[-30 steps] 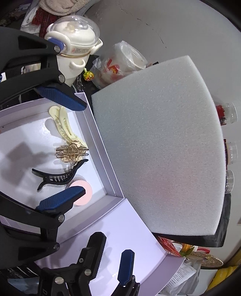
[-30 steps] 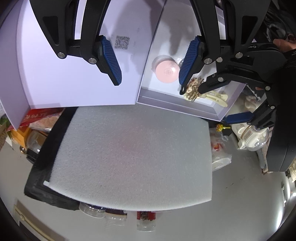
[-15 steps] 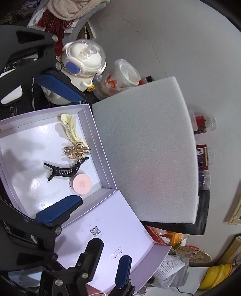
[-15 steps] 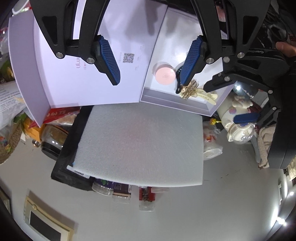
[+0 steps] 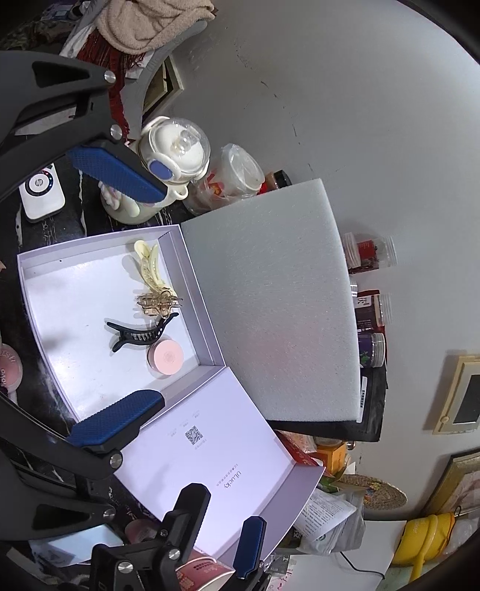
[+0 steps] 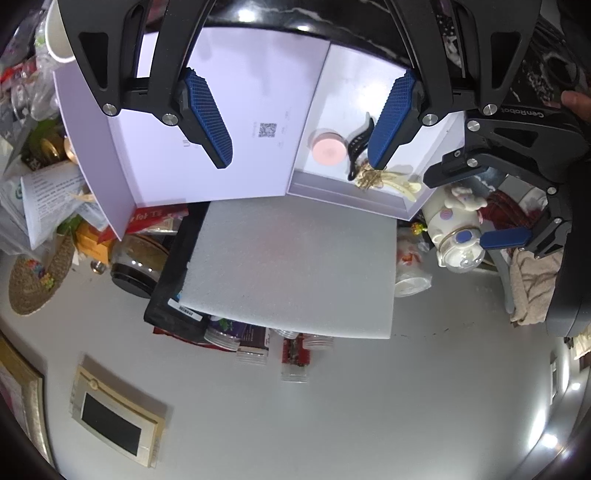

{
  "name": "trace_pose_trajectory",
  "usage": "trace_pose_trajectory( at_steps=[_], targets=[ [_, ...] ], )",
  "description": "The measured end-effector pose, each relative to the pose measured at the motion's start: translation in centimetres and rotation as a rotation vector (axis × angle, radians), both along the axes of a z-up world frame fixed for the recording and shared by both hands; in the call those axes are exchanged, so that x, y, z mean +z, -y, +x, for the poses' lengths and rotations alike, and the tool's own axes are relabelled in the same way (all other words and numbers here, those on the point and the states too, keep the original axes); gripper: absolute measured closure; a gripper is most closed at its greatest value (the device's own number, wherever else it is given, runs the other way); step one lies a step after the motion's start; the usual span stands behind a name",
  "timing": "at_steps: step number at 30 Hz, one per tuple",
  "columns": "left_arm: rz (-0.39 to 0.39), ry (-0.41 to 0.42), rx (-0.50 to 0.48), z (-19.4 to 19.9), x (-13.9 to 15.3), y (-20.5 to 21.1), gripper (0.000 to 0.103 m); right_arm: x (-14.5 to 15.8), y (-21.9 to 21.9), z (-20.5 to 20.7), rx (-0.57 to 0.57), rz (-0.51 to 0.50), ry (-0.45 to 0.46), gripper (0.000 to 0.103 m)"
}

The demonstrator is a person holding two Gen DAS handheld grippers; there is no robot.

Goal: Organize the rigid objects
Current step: 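Withdraw both open tools from the box back over the table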

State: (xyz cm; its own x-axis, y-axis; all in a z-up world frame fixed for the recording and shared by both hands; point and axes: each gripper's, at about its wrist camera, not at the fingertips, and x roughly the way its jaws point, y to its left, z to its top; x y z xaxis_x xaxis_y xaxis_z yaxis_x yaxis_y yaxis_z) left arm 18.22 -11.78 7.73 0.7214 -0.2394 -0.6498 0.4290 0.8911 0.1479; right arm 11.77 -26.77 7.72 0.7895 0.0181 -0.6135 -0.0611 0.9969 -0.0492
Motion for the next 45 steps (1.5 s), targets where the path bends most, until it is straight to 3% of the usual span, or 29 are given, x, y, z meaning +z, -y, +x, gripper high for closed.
trace_pose_trajectory(
  at_steps=[14, 25, 34, 45],
  targets=[
    [-0.017, 0.036, -0.016, -5.5, 2.1, -2.2, 0.0, 1.5, -1.1, -4.9, 0.039, 0.033, 0.037, 0.021],
    [-0.01, 0.056, -0.009, -9.3, 2.2, -3.9, 0.0, 1.4, -2.2, -8.5, 0.059, 0.031, 0.058, 0.018],
    [-0.018, 0.041, -0.015, -11.6, 1.1, -5.0, 0.0, 0.2, -3.7, -10.9, 0.096, 0.043, 0.044, 0.018],
    [-0.038, -0.05, 0.001, -13.0, -2.3, -6.4, 0.0, -2.7, -5.3, -12.5, 0.126, 0.061, -0.01, 0.018]
  ],
)
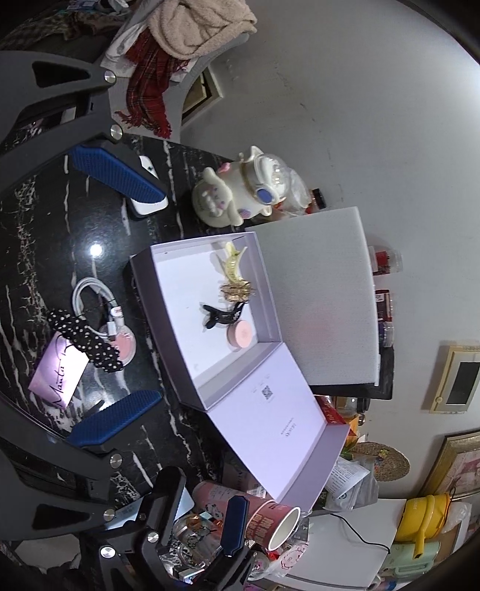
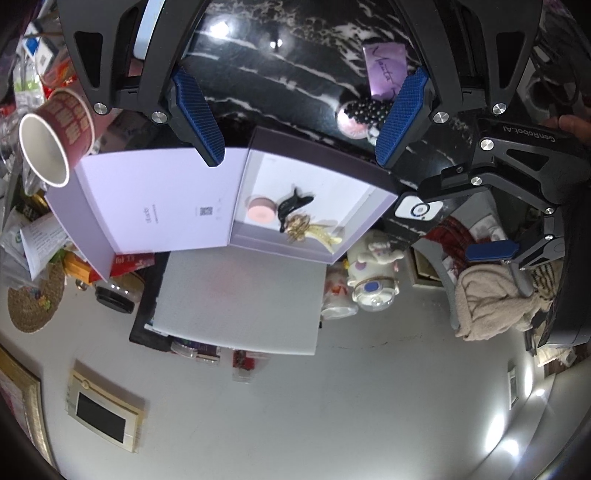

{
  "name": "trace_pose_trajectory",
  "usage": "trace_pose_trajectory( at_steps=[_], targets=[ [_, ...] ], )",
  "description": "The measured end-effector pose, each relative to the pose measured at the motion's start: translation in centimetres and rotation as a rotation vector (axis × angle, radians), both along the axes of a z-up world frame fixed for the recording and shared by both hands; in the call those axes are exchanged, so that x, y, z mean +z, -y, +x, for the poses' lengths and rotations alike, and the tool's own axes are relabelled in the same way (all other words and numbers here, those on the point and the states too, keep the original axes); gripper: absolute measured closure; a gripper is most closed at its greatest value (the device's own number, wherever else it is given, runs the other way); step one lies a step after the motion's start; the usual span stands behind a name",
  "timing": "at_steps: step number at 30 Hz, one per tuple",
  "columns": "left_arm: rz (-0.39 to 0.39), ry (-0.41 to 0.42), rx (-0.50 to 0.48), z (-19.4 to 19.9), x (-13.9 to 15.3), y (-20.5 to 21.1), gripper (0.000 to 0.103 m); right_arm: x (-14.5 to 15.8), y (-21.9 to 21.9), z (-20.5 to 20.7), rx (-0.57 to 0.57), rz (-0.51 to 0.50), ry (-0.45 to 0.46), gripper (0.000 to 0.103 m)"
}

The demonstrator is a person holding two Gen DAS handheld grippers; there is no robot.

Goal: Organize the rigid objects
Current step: 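Withdraw both open tools from the box back over the table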

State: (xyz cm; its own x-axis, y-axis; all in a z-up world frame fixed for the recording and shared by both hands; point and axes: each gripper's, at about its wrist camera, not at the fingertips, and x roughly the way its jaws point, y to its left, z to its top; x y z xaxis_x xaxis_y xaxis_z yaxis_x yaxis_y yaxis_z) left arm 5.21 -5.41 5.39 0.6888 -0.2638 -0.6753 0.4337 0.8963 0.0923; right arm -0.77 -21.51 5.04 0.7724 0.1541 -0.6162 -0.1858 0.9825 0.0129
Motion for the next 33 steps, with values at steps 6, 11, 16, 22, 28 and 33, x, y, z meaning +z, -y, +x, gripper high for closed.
trace_pose_trajectory(
  at_steps=[6, 11, 16, 22, 28, 33],
  targets=[
    [0.003, -0.057, 0.007, -0.4, -2.2, -0.5, 0.0, -2.0, -0.7, -0.4, 0.014, 0.008, -0.036, 0.018],
    [0.006, -0.106, 0.011, -0.7, -3.9, -1.0, 0.0, -3.8, -1.3, -0.8, 0.017, 0.011, -0.069, 0.018],
    [-0.011, -0.141, 0.016, -1.0, -5.1, -1.9, 0.0, -5.5, -1.5, -0.9, 0.02, 0.034, -0.108, 0.018],
    [-0.029, -0.182, 0.018, -1.2, -6.8, -2.9, 0.0, -7.4, -1.8, -1.3, 0.017, 0.078, -0.147, 0.018],
    [-0.036, -0.212, 0.02, -1.3, -8.4, -3.6, 0.0, -8.8, -2.5, -1.7, 0.042, 0.101, -0.17, 0.018],
    [-0.071, -0.242, 0.035, -1.5, -9.8, -4.8, 0.0, -10.1, -3.6, -1.6, 0.075, 0.101, -0.191, 0.018]
  ],
)
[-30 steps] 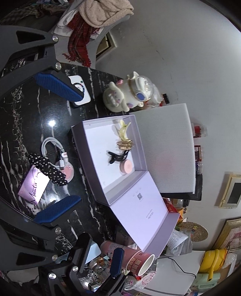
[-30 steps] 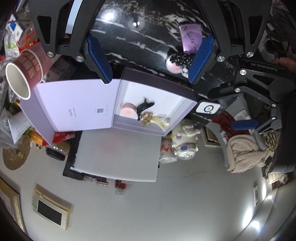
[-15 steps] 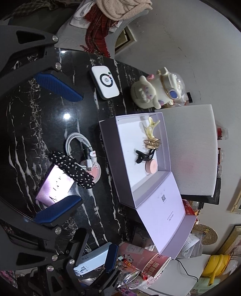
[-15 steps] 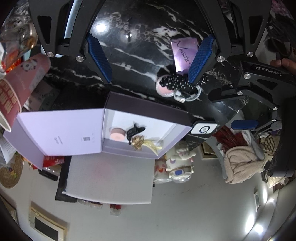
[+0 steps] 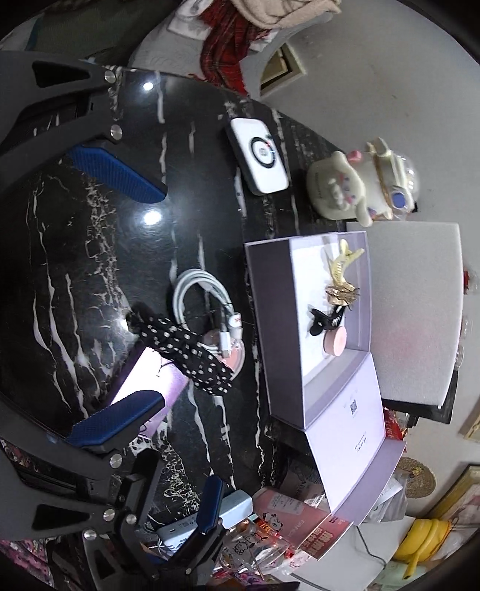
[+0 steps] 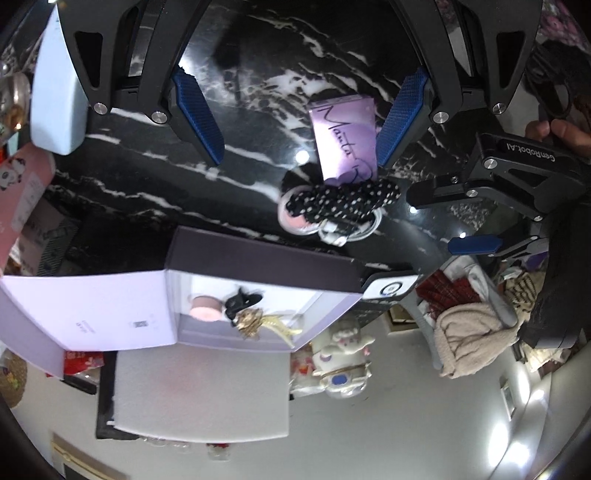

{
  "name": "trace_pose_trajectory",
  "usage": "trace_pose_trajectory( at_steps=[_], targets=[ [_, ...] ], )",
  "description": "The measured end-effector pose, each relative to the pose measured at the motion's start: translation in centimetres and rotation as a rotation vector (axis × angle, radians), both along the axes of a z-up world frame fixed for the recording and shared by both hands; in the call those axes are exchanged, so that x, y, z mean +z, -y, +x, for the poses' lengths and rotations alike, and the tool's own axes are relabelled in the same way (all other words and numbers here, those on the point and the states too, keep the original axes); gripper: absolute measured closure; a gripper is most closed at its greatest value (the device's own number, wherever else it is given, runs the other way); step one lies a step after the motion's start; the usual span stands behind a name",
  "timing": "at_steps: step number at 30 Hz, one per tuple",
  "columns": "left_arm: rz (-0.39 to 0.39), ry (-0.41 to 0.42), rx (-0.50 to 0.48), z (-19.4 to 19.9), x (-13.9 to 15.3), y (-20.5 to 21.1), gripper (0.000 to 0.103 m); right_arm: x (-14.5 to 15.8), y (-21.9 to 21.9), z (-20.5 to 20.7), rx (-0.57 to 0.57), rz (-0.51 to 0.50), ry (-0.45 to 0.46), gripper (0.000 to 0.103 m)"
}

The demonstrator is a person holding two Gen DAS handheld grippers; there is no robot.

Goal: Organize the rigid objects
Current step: 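Close the right tool on the purple Manta Ray box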

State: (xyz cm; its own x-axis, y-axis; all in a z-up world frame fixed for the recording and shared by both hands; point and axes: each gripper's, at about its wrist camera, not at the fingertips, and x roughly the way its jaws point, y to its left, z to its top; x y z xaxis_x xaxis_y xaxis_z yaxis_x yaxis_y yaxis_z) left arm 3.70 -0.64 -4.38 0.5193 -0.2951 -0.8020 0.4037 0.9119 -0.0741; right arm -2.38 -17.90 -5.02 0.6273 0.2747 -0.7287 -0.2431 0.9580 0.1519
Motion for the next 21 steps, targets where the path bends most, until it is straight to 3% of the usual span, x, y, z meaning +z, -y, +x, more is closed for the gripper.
trace_pose_trajectory(
  at_steps=[11, 14, 21],
  targets=[
    [-0.023, -0.085, 0.023, 0.4, -2.4, -1.9, 0.0, -3.3, -2.6, 1.4, 0.087, -0.006, -0.08, 0.019],
    [-0.033, -0.099, 0.028, 0.7, -2.7, -2.1, 0.0, -4.0, -3.3, 1.7, 0.109, -0.02, -0.099, 0.024],
    [-0.048, -0.102, 0.004, 1.3, -2.7, -1.4, 0.0, -4.4, -3.8, 1.9, 0.138, -0.032, -0.1, 0.051]
  ],
)
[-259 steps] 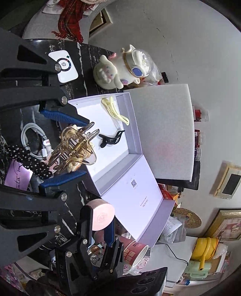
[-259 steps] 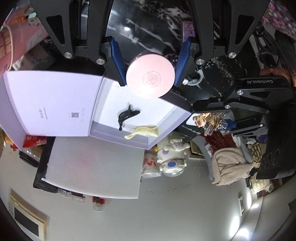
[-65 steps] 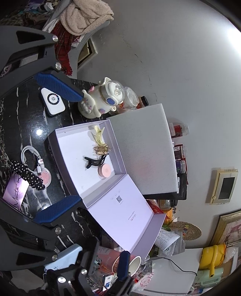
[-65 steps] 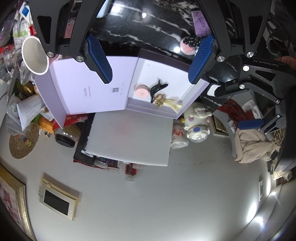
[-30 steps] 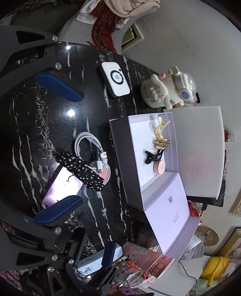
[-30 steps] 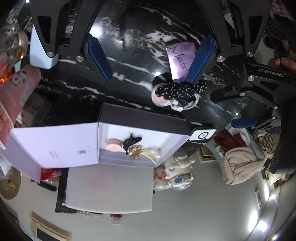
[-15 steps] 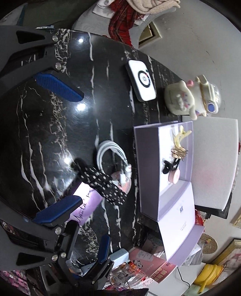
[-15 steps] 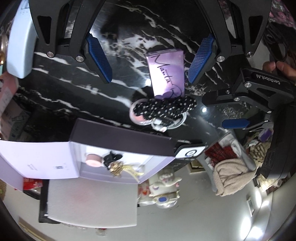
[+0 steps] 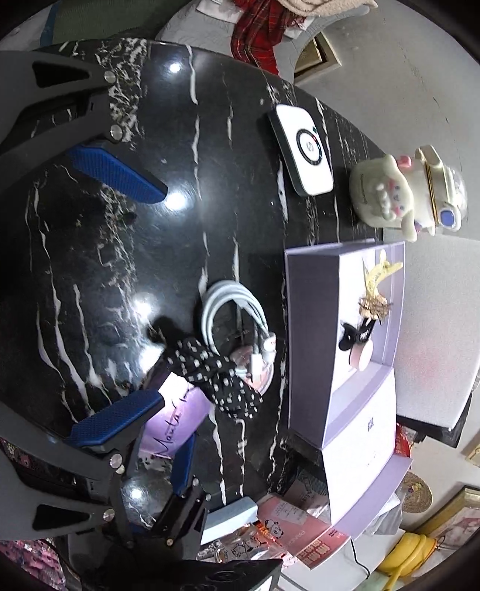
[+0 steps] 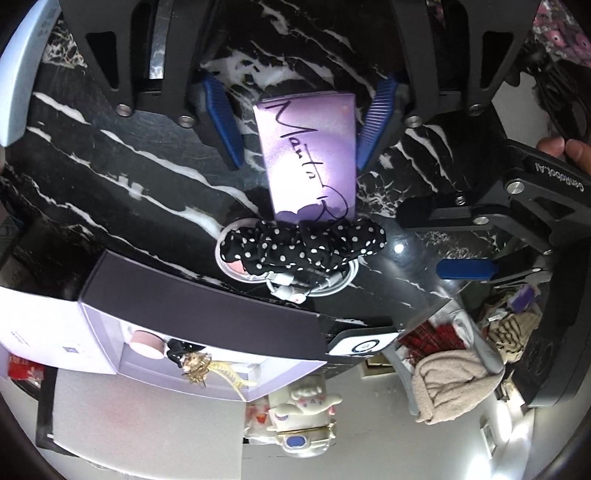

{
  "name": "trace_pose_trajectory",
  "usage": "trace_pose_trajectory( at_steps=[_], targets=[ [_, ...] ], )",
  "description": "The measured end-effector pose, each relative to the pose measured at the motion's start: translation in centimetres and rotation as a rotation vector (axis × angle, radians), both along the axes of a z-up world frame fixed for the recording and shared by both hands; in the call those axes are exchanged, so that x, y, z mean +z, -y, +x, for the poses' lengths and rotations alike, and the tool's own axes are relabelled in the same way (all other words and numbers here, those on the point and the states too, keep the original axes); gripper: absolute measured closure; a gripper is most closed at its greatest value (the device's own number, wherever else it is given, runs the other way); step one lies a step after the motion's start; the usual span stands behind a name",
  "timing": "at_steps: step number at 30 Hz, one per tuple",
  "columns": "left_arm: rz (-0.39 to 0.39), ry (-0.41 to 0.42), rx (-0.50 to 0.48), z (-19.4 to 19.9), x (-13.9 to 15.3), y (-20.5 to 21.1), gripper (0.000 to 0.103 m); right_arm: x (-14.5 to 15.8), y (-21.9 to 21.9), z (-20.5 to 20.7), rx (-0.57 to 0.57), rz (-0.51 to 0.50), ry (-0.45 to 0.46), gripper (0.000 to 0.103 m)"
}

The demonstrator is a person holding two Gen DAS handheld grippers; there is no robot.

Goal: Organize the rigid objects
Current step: 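Close the right tool on the purple Manta Ray box, then close the left tool on the black polka-dot scrunchie while the right tool holds the purple box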

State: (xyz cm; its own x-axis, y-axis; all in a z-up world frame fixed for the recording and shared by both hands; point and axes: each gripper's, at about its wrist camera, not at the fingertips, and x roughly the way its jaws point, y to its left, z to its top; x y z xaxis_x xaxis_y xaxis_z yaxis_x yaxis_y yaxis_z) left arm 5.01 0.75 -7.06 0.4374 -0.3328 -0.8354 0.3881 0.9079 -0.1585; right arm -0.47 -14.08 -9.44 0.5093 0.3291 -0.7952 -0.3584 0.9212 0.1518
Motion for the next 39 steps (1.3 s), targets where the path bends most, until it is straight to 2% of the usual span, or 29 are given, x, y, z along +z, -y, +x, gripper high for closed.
trace_pose_trajectory(
  at_steps=[8, 14, 22, 25, 28, 34, 39],
  targets=[
    [-0.003, 0.064, -0.088, 0.5, 1.1, 2.9, 0.0, 0.1, 1.4, -0.5, -0.011, 0.01, -0.009, 0.051],
    [0.007, 0.068, -0.159, 0.9, 0.7, 5.5, 0.005, 0.5, 3.1, -1.4, -0.057, -0.017, -0.003, 0.051],
    [0.023, 0.041, -0.213, 0.6, -0.8, 8.0, 0.028, 1.0, 7.1, -2.1, -0.183, -0.029, 0.004, 0.051],
    [0.039, 0.049, -0.216, 0.4, -1.0, 8.4, 0.033, 0.8, 8.0, -2.1, -0.211, -0.024, -0.005, 0.051],
    [0.054, 0.068, -0.203, 0.4, -1.0, 8.5, 0.049, 0.7, 8.5, -2.0, -0.225, -0.019, -0.011, 0.051],
    [0.059, 0.074, -0.205, -0.3, -0.5, 8.0, 0.052, 0.6, 8.8, -1.9, -0.22, -0.005, -0.014, 0.051],
    [0.067, 0.035, -0.216, -0.7, -1.2, 7.8, 0.052, 0.2, 8.9, -1.7, -0.219, 0.003, -0.027, 0.051]
  ],
)
